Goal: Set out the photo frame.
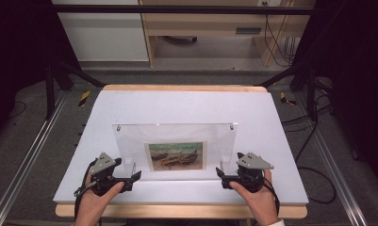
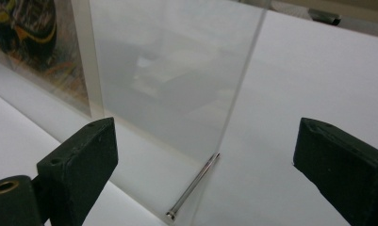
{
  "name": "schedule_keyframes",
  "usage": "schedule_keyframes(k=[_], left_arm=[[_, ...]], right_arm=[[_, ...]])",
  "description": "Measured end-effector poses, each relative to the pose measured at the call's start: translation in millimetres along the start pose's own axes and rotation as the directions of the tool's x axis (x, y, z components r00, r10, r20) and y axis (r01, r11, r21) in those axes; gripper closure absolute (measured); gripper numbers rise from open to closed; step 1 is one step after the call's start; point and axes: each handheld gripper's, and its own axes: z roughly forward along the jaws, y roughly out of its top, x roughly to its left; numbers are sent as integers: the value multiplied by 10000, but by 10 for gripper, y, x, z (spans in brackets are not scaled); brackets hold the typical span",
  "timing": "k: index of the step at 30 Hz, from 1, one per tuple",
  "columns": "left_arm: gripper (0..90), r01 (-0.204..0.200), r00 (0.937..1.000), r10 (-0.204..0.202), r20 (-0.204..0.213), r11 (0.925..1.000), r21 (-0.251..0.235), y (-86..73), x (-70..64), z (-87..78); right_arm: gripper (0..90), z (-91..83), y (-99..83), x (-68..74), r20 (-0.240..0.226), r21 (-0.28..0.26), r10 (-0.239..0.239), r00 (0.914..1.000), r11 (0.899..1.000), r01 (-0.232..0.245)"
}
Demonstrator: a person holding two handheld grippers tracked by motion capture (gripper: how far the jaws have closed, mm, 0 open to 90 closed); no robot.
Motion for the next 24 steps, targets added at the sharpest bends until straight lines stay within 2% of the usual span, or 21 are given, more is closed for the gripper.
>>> schedule_keyframes(k=[3,8,9,14,20,24], left_arm=[[50,-81,10000,80,-43,9996,-252,10,19,-63],[50,-155,9997,146,-172,9985,-526,19,34,-129],[50,-116,9997,100,-223,9973,-722,23,49,-162],[53,-78,9994,42,-335,9941,-1080,32,89,-239],[55,221,9967,-338,-741,9878,-1542,24,215,-360],[56,337,9954,-479,-828,9857,-1653,17,268,-392]], right_arm=[[71,-70,21,-40,147,-428,145,9998,9990,-138],[73,-129,25,-83,310,-659,269,9992,9975,-248],[75,-154,25,-101,407,-750,374,9985,9966,-343],[82,-218,26,-153,619,-1002,536,9966,9938,-473],[85,-338,6,-265,971,-1377,958,9907,9871,-819],[86,-383,-4,-308,1110,-1568,1087,9879,9835,-906]])
